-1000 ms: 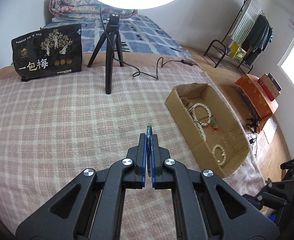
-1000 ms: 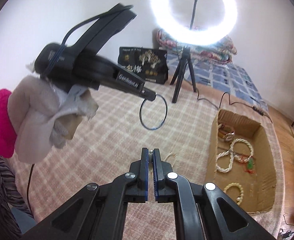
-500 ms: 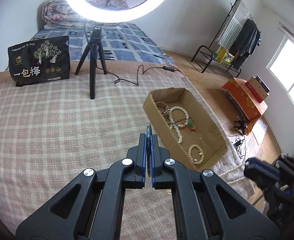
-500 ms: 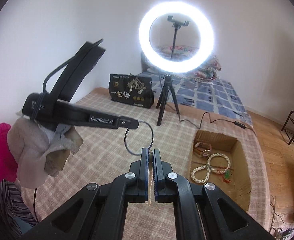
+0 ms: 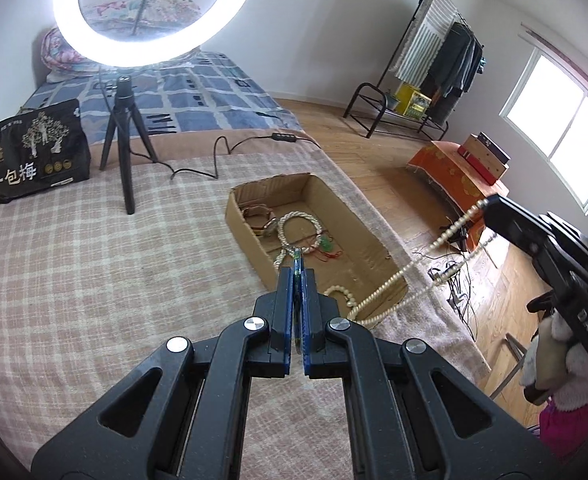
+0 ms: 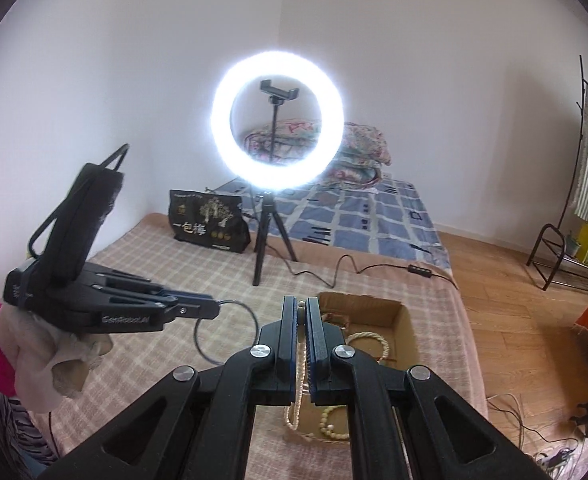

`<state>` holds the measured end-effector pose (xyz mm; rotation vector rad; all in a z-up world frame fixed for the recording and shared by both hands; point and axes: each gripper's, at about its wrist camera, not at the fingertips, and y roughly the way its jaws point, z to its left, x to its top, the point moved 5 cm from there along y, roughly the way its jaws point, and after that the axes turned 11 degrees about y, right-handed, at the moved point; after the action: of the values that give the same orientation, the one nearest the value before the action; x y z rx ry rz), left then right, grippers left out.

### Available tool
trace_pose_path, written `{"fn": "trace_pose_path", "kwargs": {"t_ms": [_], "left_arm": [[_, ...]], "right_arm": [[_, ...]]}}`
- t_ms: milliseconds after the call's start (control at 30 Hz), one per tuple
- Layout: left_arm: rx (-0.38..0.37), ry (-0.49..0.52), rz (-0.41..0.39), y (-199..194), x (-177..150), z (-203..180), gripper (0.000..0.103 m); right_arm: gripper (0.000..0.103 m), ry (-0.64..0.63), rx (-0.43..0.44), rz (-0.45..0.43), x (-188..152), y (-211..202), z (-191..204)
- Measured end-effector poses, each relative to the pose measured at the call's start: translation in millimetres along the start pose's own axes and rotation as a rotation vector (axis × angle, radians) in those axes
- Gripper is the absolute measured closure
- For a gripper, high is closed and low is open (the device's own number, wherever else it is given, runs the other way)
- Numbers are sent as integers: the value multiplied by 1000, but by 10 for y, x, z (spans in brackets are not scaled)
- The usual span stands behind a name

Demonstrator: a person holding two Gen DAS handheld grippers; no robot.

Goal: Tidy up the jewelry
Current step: 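Carry black ring in left tool over box while right tool lifts pearl strand, then lower pearl strand into box with right tool while left tool drops black ring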

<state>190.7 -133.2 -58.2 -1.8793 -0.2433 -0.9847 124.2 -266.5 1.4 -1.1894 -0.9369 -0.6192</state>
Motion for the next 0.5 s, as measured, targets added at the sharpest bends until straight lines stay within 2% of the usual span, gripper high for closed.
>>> {"fn": "trace_pose_path", "kwargs": {"t_ms": [500], "left_arm": [[-57,66,31,362,94,-474,102]], "right_arm": [[102,26,-70,-11,292,483,-540]]}}
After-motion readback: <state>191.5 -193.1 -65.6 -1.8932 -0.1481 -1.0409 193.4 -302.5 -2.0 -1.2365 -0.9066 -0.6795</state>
